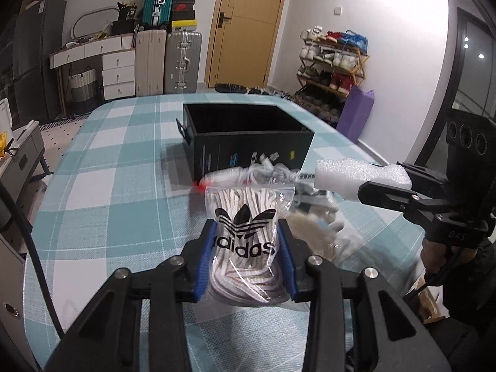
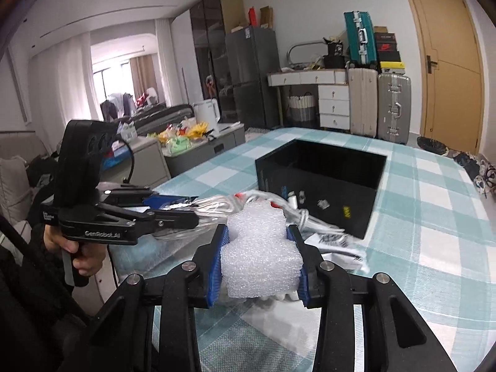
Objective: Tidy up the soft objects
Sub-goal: 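Grasp the Adidas lace bag with the left tool while the right tool grasps the foam block, then lower the lace bag into the black box while the right tool lowers the foam block beside it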
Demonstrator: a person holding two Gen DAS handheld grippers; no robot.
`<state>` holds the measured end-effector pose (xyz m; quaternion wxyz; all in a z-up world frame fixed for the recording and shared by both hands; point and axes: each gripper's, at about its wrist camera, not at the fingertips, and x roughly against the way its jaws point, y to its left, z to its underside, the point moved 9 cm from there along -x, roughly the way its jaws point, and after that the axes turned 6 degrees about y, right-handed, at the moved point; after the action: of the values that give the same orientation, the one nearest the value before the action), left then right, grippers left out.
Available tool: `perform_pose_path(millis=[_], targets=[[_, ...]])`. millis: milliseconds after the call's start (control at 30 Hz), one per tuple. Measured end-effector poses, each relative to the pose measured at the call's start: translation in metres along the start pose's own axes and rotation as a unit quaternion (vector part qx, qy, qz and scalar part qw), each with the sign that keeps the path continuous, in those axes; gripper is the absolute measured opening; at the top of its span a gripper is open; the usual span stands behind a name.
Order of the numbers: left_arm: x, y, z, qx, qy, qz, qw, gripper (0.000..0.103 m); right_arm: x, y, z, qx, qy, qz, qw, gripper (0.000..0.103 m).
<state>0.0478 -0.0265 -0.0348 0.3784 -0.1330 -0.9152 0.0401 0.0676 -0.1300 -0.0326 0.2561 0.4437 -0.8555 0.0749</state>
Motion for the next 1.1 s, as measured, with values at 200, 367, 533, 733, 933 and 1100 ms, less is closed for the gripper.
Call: perform_pose_path(millis=[200,367,533,733,933,1100], targets=[[0.009,-0.003,-0.011,0.001,-0.019,-0.002,0.9998,0.036,0.012,-0.008,-0.009,-0.010,-0.019,0.016,1.000,0.038],[0.016,0.001,-0.023,0.014,-0.036,-0.008,0.9992,0.036,0.021,-0.016,-0.018,-0.022,-0.036,0.025,0.999,0.038],[0.022,0.004,-0.038,0.026,-0.060,-0.015,0.9977,0.036,0.027,-0.021,-0.028,-0.035,-0.051,0.028,0.998,0.038],[0.021,0.007,-0.058,0.030,-0.077,-0.026,0.9962,0.036,0.033,-0.026,-0.042,-0.038,-0.061,0.033,0.997,0.038],[0.012,0.009,-0.073,0.032,-0.084,-0.032,0.9955,0.037,0.037,-0.029,-0.055,-0.045,-0.071,0.039,0.996,0.038],[0.005,0.010,-0.085,0.032,-0.087,-0.035,0.9951,0.036,0.038,-0.036,-0.067,-0.051,-0.076,0.040,0.995,0.038]])
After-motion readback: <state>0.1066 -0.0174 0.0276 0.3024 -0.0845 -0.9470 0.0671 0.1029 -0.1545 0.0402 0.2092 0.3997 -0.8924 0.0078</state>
